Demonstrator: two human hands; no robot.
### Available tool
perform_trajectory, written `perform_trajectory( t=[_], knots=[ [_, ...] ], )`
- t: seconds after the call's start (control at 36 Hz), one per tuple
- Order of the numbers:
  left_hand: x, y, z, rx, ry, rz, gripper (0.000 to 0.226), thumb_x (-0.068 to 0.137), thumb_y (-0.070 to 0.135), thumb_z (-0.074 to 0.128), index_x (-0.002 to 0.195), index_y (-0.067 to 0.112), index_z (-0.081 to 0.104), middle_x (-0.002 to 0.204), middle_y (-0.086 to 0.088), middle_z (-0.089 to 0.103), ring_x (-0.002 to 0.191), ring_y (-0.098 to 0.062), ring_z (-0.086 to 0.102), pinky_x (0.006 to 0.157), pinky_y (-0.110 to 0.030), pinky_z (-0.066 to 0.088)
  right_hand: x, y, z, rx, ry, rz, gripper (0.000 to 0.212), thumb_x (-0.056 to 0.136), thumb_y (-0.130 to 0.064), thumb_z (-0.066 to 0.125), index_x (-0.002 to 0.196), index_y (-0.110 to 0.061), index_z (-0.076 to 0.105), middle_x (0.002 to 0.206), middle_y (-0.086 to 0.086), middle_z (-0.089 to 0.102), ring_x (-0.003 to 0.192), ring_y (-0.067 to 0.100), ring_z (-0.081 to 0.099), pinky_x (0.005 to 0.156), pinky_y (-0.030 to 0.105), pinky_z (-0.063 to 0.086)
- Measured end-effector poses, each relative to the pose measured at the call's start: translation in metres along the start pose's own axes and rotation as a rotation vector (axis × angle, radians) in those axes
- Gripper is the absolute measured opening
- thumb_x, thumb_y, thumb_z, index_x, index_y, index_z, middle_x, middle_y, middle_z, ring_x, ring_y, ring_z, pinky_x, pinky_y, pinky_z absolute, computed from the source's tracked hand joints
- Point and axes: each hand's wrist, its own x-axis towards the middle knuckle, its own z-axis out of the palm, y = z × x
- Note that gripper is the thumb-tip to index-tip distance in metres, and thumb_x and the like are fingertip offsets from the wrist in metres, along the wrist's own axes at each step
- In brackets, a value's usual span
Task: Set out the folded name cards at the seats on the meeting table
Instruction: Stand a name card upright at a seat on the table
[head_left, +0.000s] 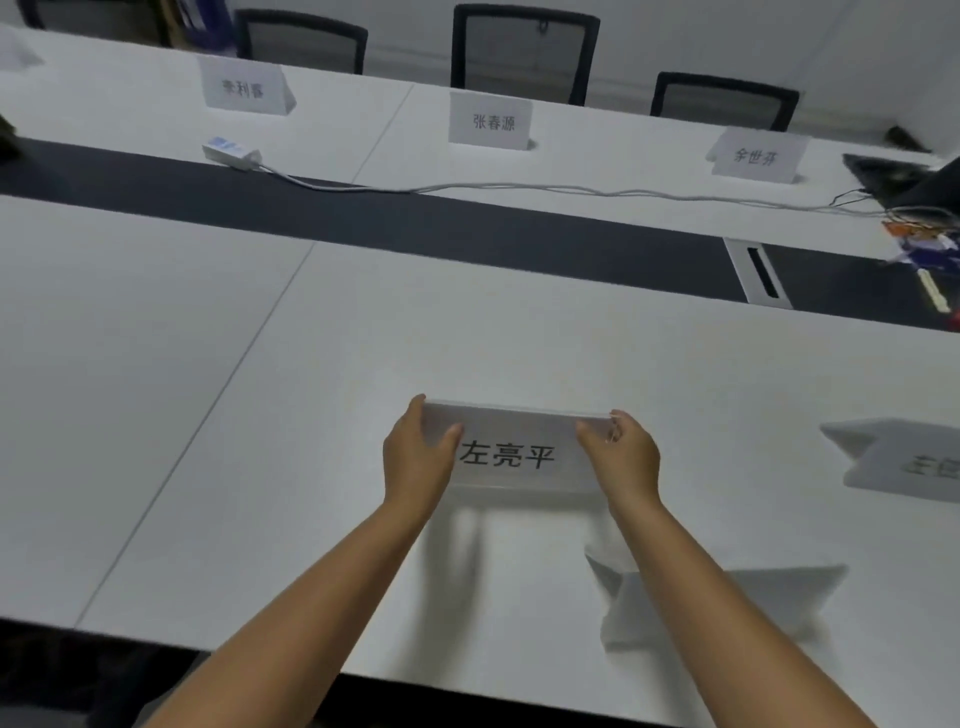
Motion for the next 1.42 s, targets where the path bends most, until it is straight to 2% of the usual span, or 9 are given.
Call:
perform_trajectory(
  t=[0.33,0.81,0.89,0.94,1.0,1.14,1.19,1.28,1.42],
  knots=[
    [0.046,-0.017,0.019,-0.018,0.003,-0.001,0.047,0.078,0.017,0.064,0.123,0.009,0.048,0.116,-0.013,0.062,0.107,-0.027,0.055,0.092,-0.035,0.042,0.027,0.004,0.016,-0.194,0.091,0.016,0.048,0.08,-0.026,0.065,0.116,0.003,0.052,0.114,0.019,0.06,0.104,0.03,0.056,0.083,0.031,0.042],
    [0.068,-0.008,0.031,0.054,-0.025,0.03,0.051,0.078,0.019,0.065,0.123,0.007,0.046,0.125,-0.011,0.057,0.114,-0.026,0.052,0.09,-0.031,0.04,0.053,0.014,0.01,-0.23,0.126,-0.012,0.053,0.078,-0.03,0.067,0.118,0.002,0.052,0.122,0.02,0.059,0.113,0.033,0.053,0.094,0.037,0.041],
    [0.067,-0.01,0.028,0.071,-0.068,0.035,0.055,0.078,0.019,0.065,0.125,0.003,0.043,0.131,-0.013,0.052,0.118,-0.031,0.048,0.095,-0.035,0.039,0.052,0.012,0.008,-0.34,0.092,-0.012,0.059,0.08,-0.037,0.061,0.125,-0.002,0.046,0.126,0.018,0.056,0.118,0.034,0.049,0.111,0.047,0.021],
    [0.06,-0.01,0.025,0.046,-0.092,-0.003,0.071,0.078,0.022,0.065,0.135,0.003,0.027,0.144,-0.013,0.036,0.131,-0.029,0.035,0.106,-0.037,0.031,0.049,0.009,0.001,-0.396,0.087,0.012,0.065,0.081,-0.045,0.057,0.132,-0.008,0.039,0.133,0.013,0.051,0.125,0.03,0.044,0.112,0.05,0.003],
    [0.043,-0.012,0.022,0.014,-0.105,-0.006,0.082,0.079,0.022,0.065,0.14,0.008,0.013,0.151,-0.008,0.022,0.139,-0.022,0.022,0.112,-0.033,0.021,0.042,0.008,-0.01,-0.383,0.119,-0.013,0.062,0.082,-0.047,0.054,0.13,-0.01,0.042,0.136,0.01,0.049,0.127,0.027,0.042,0.112,0.051,-0.002],
    [-0.021,-0.033,0.028,-0.047,-0.204,0.018,0.072,0.08,0.017,0.063,0.139,0.017,0.022,0.144,0.005,0.031,0.133,-0.022,0.032,0.109,-0.035,0.029,0.002,0.019,-0.058,-0.26,0.223,-0.135,0.034,0.084,-0.029,0.058,0.107,-0.004,0.062,0.124,0.012,0.06,0.12,0.026,0.05,0.111,0.051,0.021],
    [-0.046,-0.042,0.035,-0.055,-0.261,-0.02,0.068,0.08,0.019,0.062,0.138,0.018,0.026,0.146,0.001,0.032,0.133,-0.022,0.033,0.11,-0.039,0.029,-0.015,0.03,-0.083,-0.213,0.291,-0.121,0.029,0.084,-0.022,0.059,0.105,-0.002,0.063,0.12,0.014,0.062,0.117,0.027,0.052,0.109,0.041,0.029],
    [-0.079,-0.047,0.049,-0.057,-0.35,0.007,0.061,0.08,0.02,0.063,0.133,0.022,0.035,0.138,0.004,0.04,0.125,-0.016,0.041,0.103,-0.028,0.034,-0.037,0.055,-0.119,-0.166,0.377,-0.07,0.027,0.085,-0.017,0.057,0.108,-0.002,0.062,0.121,0.013,0.061,0.117,0.027,0.052,0.094,0.027,0.034],
    [-0.122,-0.04,0.078,-0.06,-0.47,0.109,0.067,0.067,0.048,0.059,0.127,0.032,0.034,0.12,0.02,0.041,0.105,0.008,0.044,0.083,-0.005,0.036,-0.05,0.104,-0.159,-0.099,0.381,0.082,0.041,0.087,-0.022,0.055,0.125,-0.009,0.049,0.136,0.01,0.048,0.126,0.029,0.041,0.103,0.038,0.032]
  ],
)
